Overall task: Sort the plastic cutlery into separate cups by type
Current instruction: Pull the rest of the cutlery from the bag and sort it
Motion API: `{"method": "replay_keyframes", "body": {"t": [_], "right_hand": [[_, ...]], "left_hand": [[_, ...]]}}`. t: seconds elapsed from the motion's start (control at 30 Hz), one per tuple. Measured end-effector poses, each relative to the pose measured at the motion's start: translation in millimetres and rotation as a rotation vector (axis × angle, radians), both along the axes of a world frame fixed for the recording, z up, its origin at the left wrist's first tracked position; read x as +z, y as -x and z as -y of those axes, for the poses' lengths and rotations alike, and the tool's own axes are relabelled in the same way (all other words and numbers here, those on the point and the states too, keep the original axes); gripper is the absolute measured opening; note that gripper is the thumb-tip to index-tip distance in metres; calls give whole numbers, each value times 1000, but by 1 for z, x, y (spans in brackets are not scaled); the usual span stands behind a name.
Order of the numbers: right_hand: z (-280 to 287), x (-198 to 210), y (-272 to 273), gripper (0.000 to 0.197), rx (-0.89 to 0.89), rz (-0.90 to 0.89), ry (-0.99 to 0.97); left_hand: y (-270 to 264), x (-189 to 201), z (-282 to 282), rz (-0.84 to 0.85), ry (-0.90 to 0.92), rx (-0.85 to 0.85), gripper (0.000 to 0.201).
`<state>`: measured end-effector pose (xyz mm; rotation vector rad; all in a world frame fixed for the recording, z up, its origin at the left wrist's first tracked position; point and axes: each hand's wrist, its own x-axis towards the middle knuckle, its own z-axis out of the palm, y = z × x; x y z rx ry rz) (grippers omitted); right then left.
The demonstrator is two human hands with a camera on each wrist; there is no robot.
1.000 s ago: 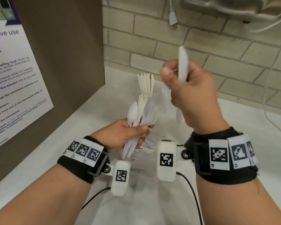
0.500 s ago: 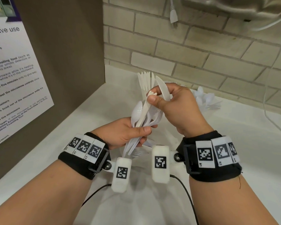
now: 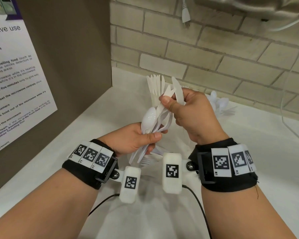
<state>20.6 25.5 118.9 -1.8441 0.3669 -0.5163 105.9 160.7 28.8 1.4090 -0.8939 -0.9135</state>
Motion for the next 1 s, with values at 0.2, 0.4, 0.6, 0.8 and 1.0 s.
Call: {"method": "replay_keyframes", "body": {"t": [0.2,0.4,0.6,0.8,1.0], "right_hand": [[-10,-3,2,10,39,-37,48],[-9,-3,-2,6,18,-12,-9],[-12,-1,-1,7,21,121,-211],[-6,2,-1,10,26,82,-138],[-4,5,2,9,71,83,-203]], "left_hand": [[-1,5,-1,113,-19,54,24],[3,4,1,126,-4,71,22],[-1,4,-1,151,-2,74,27],[-2,3,1,106,14,89,29],[2,4,3,99,23,105,30]]}}
